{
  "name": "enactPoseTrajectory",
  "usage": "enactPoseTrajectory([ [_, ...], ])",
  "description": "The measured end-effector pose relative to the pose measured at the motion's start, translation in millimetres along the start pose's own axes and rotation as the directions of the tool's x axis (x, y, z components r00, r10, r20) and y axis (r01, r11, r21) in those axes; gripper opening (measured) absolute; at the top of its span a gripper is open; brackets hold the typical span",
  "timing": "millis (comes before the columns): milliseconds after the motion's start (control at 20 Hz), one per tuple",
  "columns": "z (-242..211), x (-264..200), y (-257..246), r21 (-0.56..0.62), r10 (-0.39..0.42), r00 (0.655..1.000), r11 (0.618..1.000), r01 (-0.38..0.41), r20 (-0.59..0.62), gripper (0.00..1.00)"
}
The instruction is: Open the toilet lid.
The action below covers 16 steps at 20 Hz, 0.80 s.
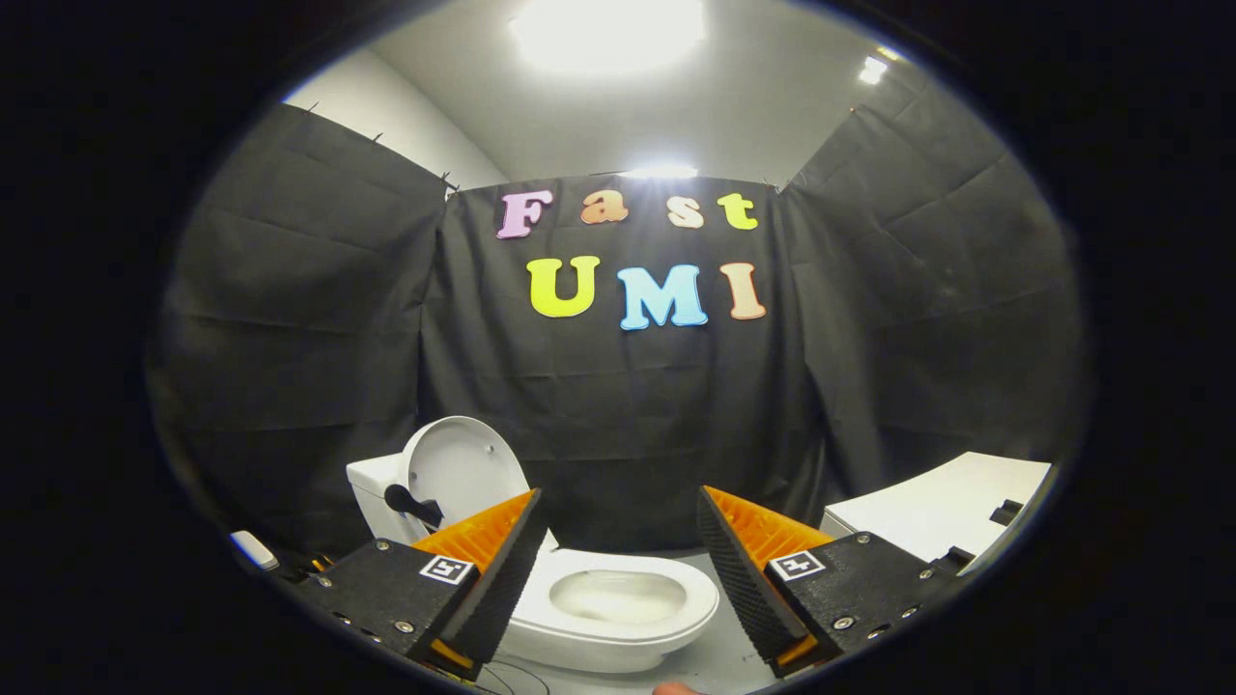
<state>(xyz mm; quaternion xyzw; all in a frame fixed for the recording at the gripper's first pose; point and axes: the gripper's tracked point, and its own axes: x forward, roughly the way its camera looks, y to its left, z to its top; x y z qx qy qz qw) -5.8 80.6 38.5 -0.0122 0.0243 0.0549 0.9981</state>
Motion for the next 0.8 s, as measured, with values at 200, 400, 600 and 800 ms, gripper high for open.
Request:
enactPoseTrajectory([
  [200,-6.6,1.2,-4.9,0.026,-0.010,1.000,1.000,0.011,-0.024,0.95],
  [400,-10.5,2.1,-5.7,0.020,-0.011,0.999,1.000,0.012,-0.035,0.95],
  [600,-8.2,2.0,-8.6,0.026,-0.014,0.999,1.000,0.015,-0.033,0.95],
  [800,-12.4,3.3,-7.7,0.032,-0.010,0.999,0.999,0.011,-0.043,0.95],
])
